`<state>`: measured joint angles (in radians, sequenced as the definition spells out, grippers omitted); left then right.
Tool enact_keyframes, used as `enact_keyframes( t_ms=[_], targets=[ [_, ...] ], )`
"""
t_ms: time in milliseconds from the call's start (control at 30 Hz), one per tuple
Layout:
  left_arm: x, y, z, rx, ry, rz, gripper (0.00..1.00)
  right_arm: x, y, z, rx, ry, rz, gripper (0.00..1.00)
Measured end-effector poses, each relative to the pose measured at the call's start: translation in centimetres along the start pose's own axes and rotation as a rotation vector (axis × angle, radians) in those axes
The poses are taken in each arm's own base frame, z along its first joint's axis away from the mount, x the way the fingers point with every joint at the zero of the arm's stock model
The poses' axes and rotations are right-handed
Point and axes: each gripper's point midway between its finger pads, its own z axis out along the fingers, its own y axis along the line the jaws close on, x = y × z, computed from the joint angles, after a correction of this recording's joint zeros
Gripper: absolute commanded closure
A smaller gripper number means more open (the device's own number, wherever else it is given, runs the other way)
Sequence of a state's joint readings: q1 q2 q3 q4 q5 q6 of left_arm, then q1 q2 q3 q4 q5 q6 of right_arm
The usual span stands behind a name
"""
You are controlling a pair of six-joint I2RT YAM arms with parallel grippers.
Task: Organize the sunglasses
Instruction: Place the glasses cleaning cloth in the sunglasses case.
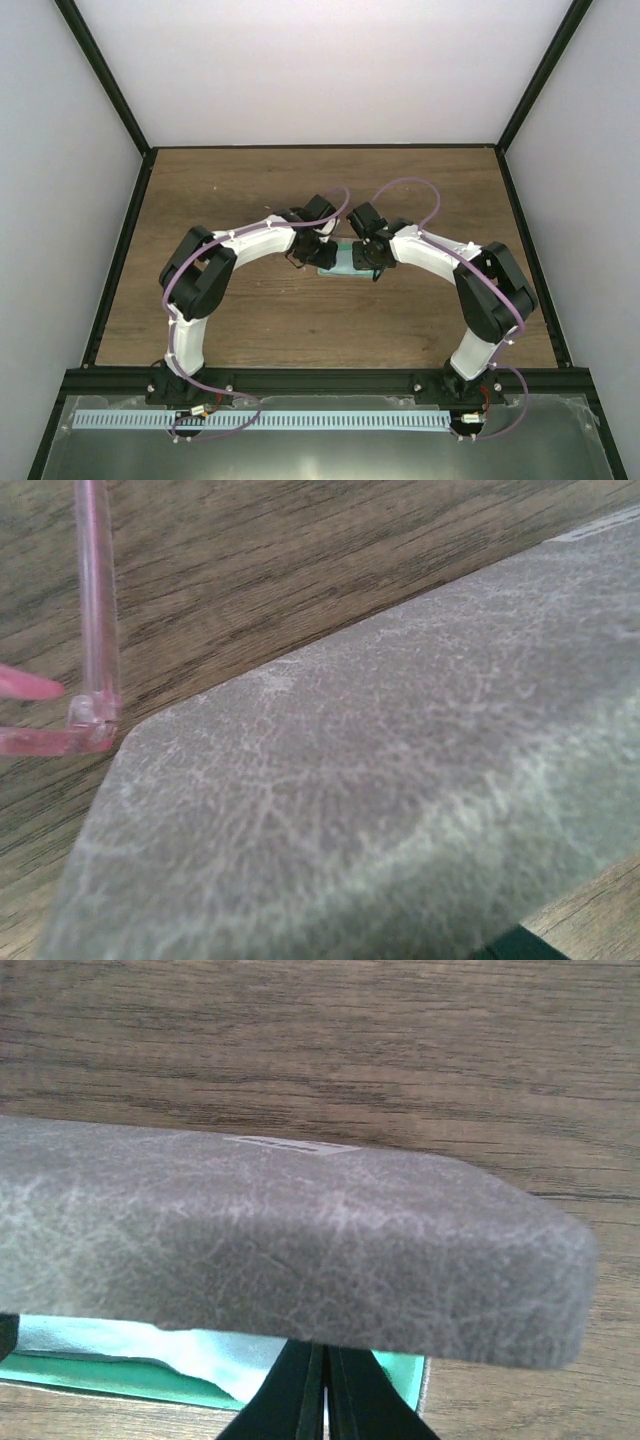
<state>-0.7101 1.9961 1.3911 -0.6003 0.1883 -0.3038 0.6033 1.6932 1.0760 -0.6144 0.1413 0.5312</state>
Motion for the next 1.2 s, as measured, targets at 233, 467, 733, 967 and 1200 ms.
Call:
enact_keyframes(
  t_ms=[233,467,733,967,1200],
  targets=[
    [-0.1,-0.1,-1.0,-0.005,-0.010,-0.005,0.63,0.0,0.0,0.0,0.002,0.002,0.000,0.99],
    [-0.2,-1.7,-2.0,0.062,-0.015,-0.013,0.75,0.1,0.0,0.0,0.000,0.002,0.000,0.99],
    [0.3,-3.3,-2.0,0.131,0.010,-0.022,0.76,0.6,-0.1,0.4,-0.006,0.015,0.004,0.99],
    [-0.3,-4.2,-2.0,0.156,0.005,-0.020,0.76,1.5,-0.3,1.0,-0.001,0.040,0.008,0.98],
    [-0.5,-4.1,-1.1,0.155,0.017,-0.021,0.76,1.5,-0.4,1.3,0.009,0.043,0.025,0.81]
  ],
)
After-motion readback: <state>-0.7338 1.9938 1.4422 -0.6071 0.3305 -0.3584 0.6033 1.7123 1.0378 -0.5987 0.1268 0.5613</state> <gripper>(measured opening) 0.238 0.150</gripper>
